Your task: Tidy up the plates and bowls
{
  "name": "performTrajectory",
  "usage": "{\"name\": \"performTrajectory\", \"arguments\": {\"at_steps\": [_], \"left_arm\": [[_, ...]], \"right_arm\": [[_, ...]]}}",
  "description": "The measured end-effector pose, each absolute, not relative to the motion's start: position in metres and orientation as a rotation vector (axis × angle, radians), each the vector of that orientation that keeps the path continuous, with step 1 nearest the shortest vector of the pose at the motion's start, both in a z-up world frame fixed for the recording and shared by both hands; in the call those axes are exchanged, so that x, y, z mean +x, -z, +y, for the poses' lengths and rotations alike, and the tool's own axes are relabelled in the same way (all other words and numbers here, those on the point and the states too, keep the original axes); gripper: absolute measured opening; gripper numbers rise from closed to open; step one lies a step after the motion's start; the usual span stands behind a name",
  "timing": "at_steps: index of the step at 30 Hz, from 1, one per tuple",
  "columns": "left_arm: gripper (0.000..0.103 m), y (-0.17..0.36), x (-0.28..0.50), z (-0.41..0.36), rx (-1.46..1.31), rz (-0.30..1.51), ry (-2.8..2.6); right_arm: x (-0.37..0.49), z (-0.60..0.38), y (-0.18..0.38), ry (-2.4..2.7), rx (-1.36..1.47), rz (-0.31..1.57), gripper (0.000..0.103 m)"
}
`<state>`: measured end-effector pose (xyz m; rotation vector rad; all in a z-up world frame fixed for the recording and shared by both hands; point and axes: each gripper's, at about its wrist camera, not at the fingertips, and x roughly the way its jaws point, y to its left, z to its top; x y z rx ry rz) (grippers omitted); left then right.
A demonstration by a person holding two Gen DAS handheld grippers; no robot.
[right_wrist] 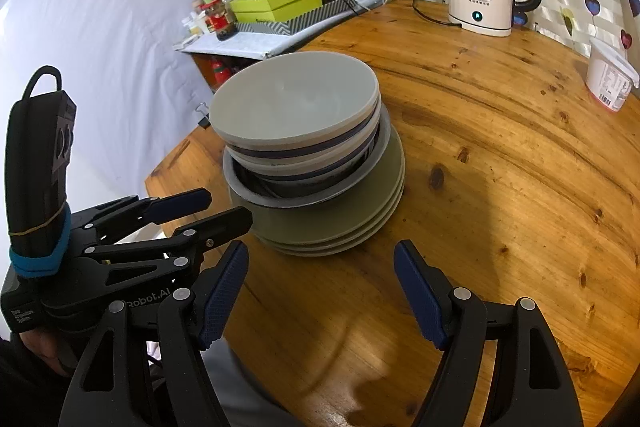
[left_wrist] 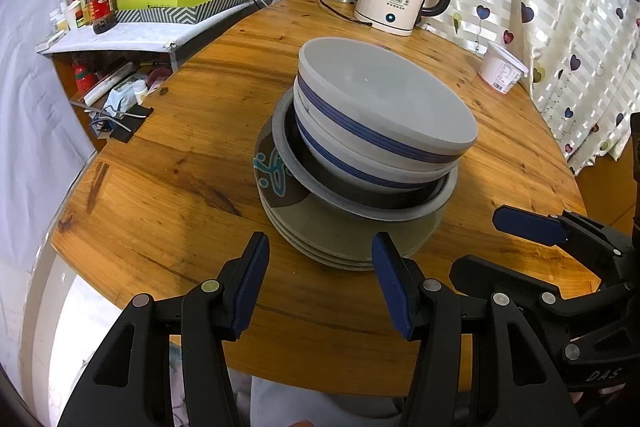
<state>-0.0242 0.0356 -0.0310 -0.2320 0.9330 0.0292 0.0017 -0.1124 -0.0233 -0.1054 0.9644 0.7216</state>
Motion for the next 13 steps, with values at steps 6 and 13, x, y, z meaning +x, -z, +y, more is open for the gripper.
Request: {"name": "performTrajectory", "arguments": {"at_steps": [6, 13], "left_arm": [[0.054, 0.0312, -0.0260, 0.0334, -0.232, 0.932, -0.024], [0.054, 0.0296, -0.0285, 0.0335, -0.236, 0.930, -0.030]], "right_arm": [[0.0009, -0.1125, 0.0242, -0.723, -0.104, 0.964, 0.076], [-0.0003, -0.1130, 0.0237, -0.721, -0.100, 0.962, 0.076]]}}
